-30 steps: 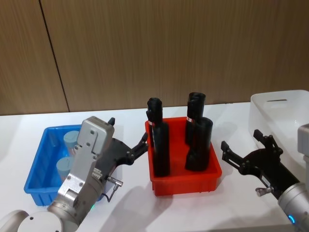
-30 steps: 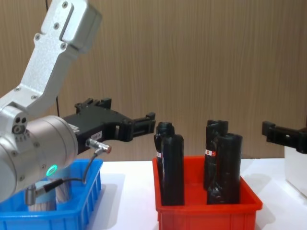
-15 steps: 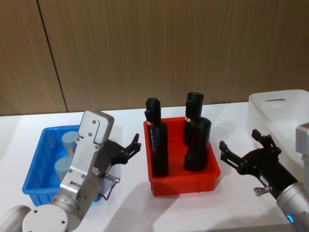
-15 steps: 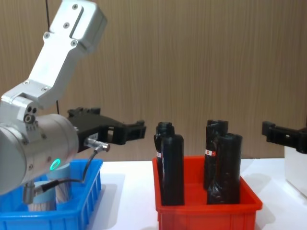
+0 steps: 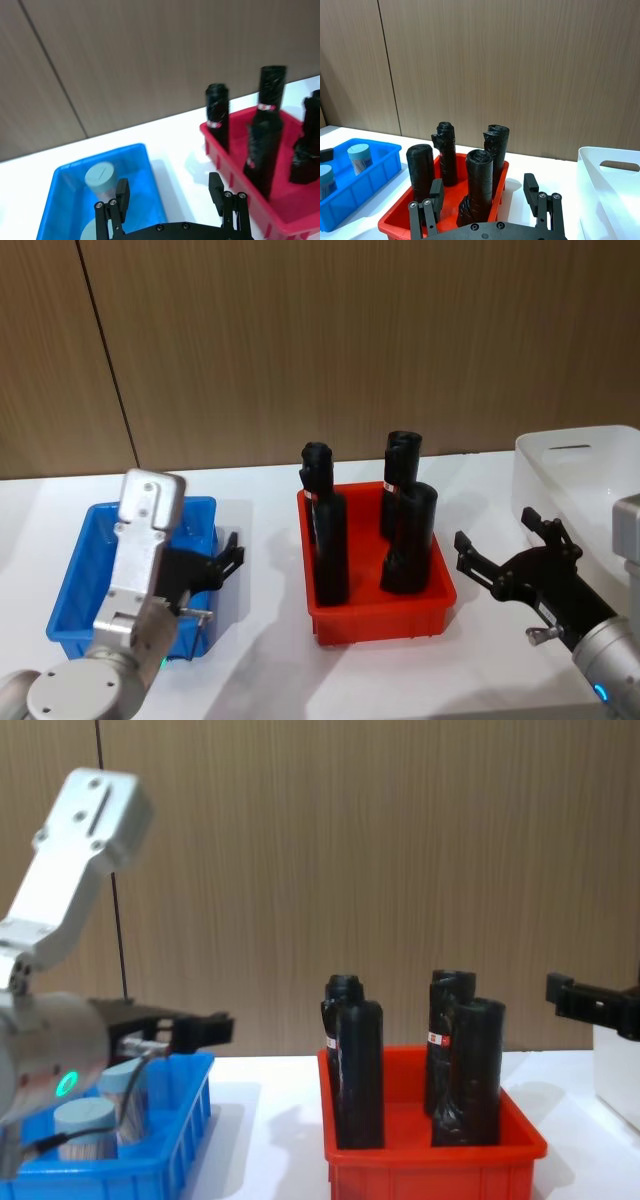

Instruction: Pick the cotton swabs from the blue box and place them into the white box.

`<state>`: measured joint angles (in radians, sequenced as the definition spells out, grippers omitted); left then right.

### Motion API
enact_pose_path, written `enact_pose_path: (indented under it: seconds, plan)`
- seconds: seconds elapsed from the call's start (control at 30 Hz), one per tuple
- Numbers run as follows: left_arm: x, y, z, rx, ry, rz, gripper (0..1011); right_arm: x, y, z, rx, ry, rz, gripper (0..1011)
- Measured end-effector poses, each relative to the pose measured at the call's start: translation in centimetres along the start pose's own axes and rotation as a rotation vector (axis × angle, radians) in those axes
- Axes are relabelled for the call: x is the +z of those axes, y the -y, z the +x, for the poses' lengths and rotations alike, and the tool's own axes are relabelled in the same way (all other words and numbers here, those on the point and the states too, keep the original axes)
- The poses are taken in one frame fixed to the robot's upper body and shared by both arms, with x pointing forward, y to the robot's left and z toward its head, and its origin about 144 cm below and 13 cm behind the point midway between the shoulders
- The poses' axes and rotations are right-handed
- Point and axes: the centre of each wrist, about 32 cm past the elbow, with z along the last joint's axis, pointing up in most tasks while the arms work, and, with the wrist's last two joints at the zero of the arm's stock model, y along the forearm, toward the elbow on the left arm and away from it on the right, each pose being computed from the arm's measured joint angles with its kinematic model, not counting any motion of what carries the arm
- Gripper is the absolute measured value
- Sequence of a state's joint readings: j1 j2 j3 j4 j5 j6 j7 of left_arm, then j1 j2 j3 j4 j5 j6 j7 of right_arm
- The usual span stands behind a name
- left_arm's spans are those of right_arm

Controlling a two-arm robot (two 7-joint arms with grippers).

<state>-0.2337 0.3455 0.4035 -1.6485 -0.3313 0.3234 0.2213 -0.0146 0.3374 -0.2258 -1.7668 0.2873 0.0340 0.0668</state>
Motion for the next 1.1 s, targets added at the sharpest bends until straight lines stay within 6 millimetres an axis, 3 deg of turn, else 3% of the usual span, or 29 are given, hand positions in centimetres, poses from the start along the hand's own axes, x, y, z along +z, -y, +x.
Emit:
enact_pose_path:
  seconds: [0.53, 1.1]
  plan:
    - [-2.8, 0.5, 3.6, 0.100, -0.103, 0.123, 1003, 0.0, 0.0, 0.0, 0.000, 0.000, 0.000, 1002]
    - [-4.1, 1.9, 5.9, 0.108, -0.105, 0.142, 1003, 0.0, 0.0, 0.0, 0.000, 0.000, 0.000, 1002]
